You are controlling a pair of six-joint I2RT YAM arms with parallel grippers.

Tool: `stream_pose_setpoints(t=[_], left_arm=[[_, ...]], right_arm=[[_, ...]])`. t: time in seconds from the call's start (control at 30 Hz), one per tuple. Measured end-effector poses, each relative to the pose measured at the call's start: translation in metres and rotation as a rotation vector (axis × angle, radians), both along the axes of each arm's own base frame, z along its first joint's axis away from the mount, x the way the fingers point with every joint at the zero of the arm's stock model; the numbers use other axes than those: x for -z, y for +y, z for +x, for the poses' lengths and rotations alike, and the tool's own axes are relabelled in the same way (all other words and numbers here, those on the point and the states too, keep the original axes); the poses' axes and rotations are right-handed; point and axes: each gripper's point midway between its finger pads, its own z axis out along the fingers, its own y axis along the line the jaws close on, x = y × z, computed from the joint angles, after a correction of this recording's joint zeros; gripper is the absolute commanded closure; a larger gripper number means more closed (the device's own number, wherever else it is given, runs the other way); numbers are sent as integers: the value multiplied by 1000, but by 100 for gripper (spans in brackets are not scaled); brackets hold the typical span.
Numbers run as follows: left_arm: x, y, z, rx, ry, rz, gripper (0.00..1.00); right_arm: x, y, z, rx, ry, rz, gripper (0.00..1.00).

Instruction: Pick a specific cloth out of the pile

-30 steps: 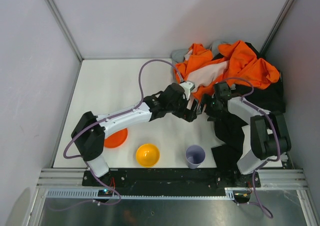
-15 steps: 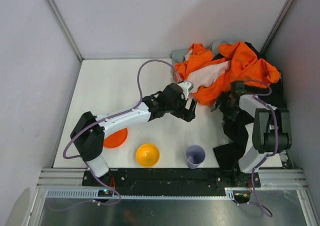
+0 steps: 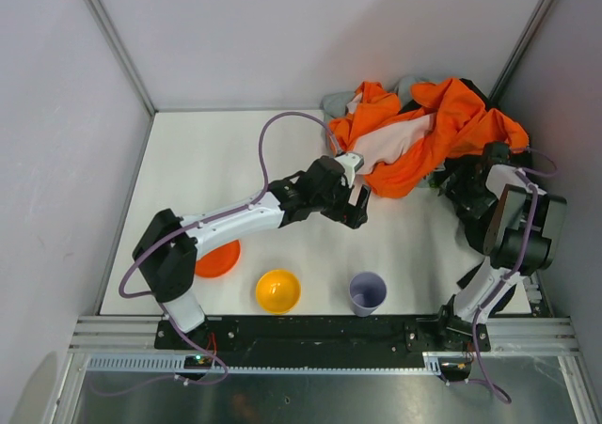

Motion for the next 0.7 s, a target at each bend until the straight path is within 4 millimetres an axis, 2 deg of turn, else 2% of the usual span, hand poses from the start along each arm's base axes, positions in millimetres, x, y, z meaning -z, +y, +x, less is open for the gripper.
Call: stream_pose_setpoints(t=[0.17,0.47,0.57,0.7], left_arm=[[6,0,1,5,3,13,0],[33,0,3,10,37,62,0],[39,0,3,10,47,72,0],[43,1,4,7,53,79,0]], right_arm=[[-11,-17,22,25,-26,-3,12],[-38,-40,83,28,-71,-14,12],[-36,-39,94,14,-54,-26,13],[-22,-34,102,-14,-5,-46,18]])
